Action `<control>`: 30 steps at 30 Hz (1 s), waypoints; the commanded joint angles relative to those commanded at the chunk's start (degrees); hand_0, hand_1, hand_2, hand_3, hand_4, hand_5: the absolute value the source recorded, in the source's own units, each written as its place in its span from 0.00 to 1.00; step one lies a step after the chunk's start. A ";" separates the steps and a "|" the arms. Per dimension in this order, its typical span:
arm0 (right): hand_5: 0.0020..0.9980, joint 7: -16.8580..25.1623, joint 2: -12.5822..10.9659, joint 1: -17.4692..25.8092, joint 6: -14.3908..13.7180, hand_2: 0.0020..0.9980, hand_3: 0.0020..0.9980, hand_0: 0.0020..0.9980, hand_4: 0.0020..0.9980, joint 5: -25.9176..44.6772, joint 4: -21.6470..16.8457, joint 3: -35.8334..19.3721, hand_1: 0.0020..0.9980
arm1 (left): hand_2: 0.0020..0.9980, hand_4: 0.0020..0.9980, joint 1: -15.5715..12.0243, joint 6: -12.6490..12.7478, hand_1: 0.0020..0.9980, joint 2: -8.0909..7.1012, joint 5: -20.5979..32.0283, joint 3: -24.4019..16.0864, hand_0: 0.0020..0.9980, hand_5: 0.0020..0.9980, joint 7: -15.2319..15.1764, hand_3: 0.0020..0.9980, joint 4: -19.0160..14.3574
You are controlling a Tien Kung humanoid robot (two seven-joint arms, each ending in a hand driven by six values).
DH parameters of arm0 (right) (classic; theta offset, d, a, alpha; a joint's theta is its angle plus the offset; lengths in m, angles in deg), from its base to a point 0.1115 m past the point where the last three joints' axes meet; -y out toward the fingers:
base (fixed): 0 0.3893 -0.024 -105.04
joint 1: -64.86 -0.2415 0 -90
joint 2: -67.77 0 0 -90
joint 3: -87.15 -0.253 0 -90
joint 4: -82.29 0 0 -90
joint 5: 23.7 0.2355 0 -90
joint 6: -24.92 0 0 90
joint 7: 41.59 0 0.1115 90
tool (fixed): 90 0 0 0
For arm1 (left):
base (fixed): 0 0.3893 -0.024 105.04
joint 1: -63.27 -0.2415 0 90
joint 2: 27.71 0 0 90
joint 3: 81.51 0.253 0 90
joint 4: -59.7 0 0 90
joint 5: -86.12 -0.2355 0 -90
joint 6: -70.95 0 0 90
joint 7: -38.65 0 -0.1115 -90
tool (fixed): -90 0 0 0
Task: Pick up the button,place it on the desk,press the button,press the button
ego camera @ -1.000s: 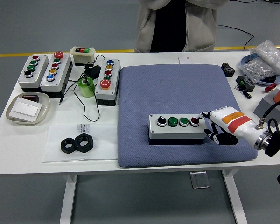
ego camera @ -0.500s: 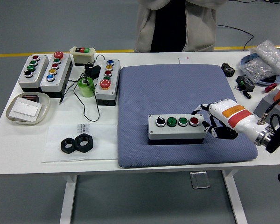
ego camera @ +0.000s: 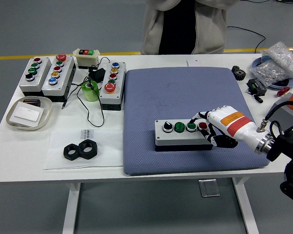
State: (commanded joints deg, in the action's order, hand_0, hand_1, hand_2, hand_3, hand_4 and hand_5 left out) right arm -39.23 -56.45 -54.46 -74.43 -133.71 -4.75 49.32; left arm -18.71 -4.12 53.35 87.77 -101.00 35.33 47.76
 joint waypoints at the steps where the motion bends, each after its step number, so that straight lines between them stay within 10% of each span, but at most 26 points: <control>1: 0.00 -0.03 0.11 -0.05 0.02 0.18 0.70 0.27 0.51 0.04 0.21 0.11 0.06 | 0.85 0.62 -0.03 0.01 0.83 0.01 -0.05 -0.04 0.74 1.00 0.01 0.82 0.00; 22: 0.00 -0.89 0.65 -0.79 0.91 0.18 0.71 0.26 0.48 -0.74 2.80 2.93 0.06 | 0.85 0.62 0.21 -0.07 0.83 -0.02 0.64 0.43 0.74 1.00 -0.16 0.82 0.00; 30: 0.00 -0.49 -0.21 0.17 -2.79 0.18 0.71 0.27 0.49 0.87 -0.12 -1.38 0.06 | 0.85 0.62 0.19 -0.10 0.83 -0.04 0.86 0.56 0.74 1.00 -0.23 0.83 0.01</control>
State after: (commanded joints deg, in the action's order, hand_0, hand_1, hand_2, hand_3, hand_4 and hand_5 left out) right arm -39.73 -56.66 -54.29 -77.22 -132.85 -4.87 47.94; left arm -18.52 -4.22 53.31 88.63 -100.44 35.09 47.77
